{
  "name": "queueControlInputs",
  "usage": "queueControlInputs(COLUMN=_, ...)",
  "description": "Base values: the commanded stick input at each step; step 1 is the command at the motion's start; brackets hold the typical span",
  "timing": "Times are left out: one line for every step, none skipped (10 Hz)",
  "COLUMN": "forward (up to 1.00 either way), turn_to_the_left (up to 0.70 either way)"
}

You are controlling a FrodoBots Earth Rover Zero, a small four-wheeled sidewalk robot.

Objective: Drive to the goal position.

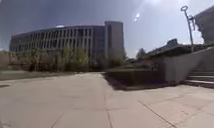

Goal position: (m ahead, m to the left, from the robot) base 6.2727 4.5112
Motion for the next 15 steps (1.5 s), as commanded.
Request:
queueControlInputs(forward=1.00, turn_to_the_left=0.04)
queueControlInputs(forward=1.00, turn_to_the_left=-0.07)
queueControlInputs(forward=1.00, turn_to_the_left=-0.22)
queueControlInputs(forward=1.00, turn_to_the_left=-0.32)
queueControlInputs(forward=1.00, turn_to_the_left=-0.13)
queueControlInputs(forward=1.00, turn_to_the_left=0.08)
queueControlInputs(forward=1.00, turn_to_the_left=0.08)
queueControlInputs(forward=1.00, turn_to_the_left=0.08)
queueControlInputs(forward=1.00, turn_to_the_left=0.07)
queueControlInputs(forward=1.00, turn_to_the_left=0.06)
queueControlInputs(forward=1.00, turn_to_the_left=0.05)
queueControlInputs(forward=1.00, turn_to_the_left=0.08)
queueControlInputs(forward=1.00, turn_to_the_left=0.08)
queueControlInputs(forward=1.00, turn_to_the_left=0.08)
queueControlInputs(forward=1.00, turn_to_the_left=0.08)
